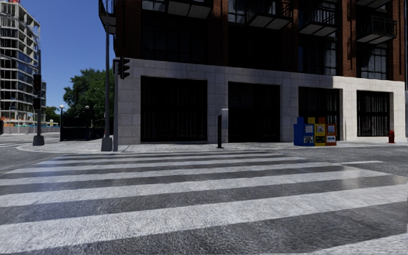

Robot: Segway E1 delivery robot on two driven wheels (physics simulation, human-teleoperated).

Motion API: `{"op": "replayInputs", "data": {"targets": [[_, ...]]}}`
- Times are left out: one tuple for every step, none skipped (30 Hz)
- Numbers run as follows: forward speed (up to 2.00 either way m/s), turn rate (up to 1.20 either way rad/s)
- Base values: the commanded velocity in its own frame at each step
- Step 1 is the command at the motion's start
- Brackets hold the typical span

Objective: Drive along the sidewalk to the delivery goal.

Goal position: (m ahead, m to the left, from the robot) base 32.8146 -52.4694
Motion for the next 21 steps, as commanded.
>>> {"op": "replayInputs", "data": {"targets": [[1.79,0.00],[1.79,0.00],[1.79,0.00],[1.80,0.10],[1.80,0.10],[1.80,0.13],[1.80,0.17],[1.80,0.17],[1.81,0.18],[1.85,0.18],[2.00,0.19],[2.00,0.19],[2.00,0.19],[2.00,0.19],[2.00,0.19],[2.00,0.20],[2.00,0.23],[2.00,0.23],[2.00,0.24],[2.00,0.25],[2.00,0.25]]}}
